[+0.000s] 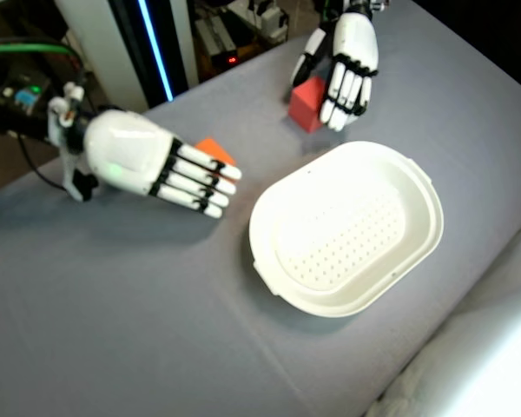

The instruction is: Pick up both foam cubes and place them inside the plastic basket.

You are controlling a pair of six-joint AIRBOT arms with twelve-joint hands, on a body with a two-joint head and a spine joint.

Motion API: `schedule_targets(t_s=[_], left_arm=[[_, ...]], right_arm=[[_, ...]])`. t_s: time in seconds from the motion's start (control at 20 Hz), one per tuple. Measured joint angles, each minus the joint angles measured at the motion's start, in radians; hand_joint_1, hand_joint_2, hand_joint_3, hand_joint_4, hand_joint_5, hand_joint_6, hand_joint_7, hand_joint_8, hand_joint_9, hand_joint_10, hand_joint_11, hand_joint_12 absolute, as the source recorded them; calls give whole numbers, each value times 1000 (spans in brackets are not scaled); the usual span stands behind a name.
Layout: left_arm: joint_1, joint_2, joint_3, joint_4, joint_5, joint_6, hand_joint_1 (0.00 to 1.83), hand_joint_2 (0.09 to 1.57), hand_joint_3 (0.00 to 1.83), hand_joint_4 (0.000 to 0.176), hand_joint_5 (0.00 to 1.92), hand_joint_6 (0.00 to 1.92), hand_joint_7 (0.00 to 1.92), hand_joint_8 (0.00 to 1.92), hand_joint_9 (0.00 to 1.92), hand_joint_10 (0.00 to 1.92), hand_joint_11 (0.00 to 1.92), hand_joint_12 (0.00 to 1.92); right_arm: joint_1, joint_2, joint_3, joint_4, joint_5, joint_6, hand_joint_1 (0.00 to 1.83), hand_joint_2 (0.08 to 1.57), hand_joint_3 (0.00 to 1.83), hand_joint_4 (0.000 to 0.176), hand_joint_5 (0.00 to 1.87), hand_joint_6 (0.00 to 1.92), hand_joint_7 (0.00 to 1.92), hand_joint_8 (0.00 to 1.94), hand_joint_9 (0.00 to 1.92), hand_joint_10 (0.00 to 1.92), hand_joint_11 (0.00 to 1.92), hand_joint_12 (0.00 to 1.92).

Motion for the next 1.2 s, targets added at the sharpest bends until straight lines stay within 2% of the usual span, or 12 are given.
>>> schedule_targets(t_s=[0.1,0.25,0.35,0.45,0.65,0.9,0.95,1.0,1.05,1.1,1.15,1.2], left_arm=[[-8,2,0,8,2,7,1345,1219,8,0,749,1141,714,1397,781,1586,740,1763],[-38,27,-11,39,-10,29,1351,1222,1,0,766,1025,709,1468,798,1643,764,1833],[-73,45,-11,41,-43,46,1341,1232,3,0,731,1191,688,1396,759,1613,703,1726],[-115,53,5,41,-60,63,1355,1202,0,0,757,1078,796,1337,814,1538,686,1610],[-222,23,77,-9,-54,87,1360,1193,0,0,783,999,809,1361,825,1536,759,1682],[-357,-88,235,-58,104,86,1367,1166,0,0,771,1051,919,1153,869,1454,733,1692],[-385,-113,274,-73,148,85,1255,1201,9,0,738,1102,886,1381,894,1479,804,1775],[-416,-138,313,-82,196,85,1151,1202,4,0,792,1212,953,1692,1049,1833,1109,1892],[-439,-160,340,-93,230,85,1205,1224,2,0,724,1154,866,1538,941,1772,987,1915],[-449,-177,363,-95,253,86,1188,1233,2,0,658,1306,860,1374,722,1406,653,1852],[-449,-192,379,-105,283,90,1034,1190,0,0,497,774,614,832,472,1062,231,1758],[-448,-206,390,-126,327,103,869,1182,0,0,402,499,461,512,232,944,45,1670]], right_arm=[[0,8,-10,-6,11,2,1348,1222,6,0,635,1240,792,1333,816,1562,692,1700],[13,46,-33,-45,24,1,1334,1246,2,0,573,1352,751,1368,802,1560,616,1646],[42,66,-35,-53,69,2,1333,1250,0,0,591,1397,760,1344,726,1559,534,1623],[80,76,-29,-56,94,2,1339,1229,0,0,627,1295,792,1326,800,1530,632,1687],[176,55,26,-63,87,-2,1339,1234,5,0,606,1356,777,1336,767,1522,597,1668],[357,-77,198,-52,-97,-24,1330,1261,4,0,576,1352,714,1455,727,1581,642,1667],[382,-103,230,-48,-135,-24,1329,1265,1,0,578,1345,709,1466,718,1594,631,1676],[401,-132,262,-32,-171,-29,1326,1268,1,0,573,1359,703,1476,711,1598,622,1695],[410,-154,293,-16,-196,-29,1196,1280,1,0,571,1402,775,1485,697,1438,656,1763],[415,-172,317,2,-219,-31,1005,1311,2,0,603,1507,608,1230,608,1365,551,1802],[422,-183,337,8,-250,-32,595,1316,1,0,281,1087,383,957,385,1261,298,1814],[427,-195,356,14,-283,-39,208,1329,3,0,71,750,215,672,154,1137,59,1743]])
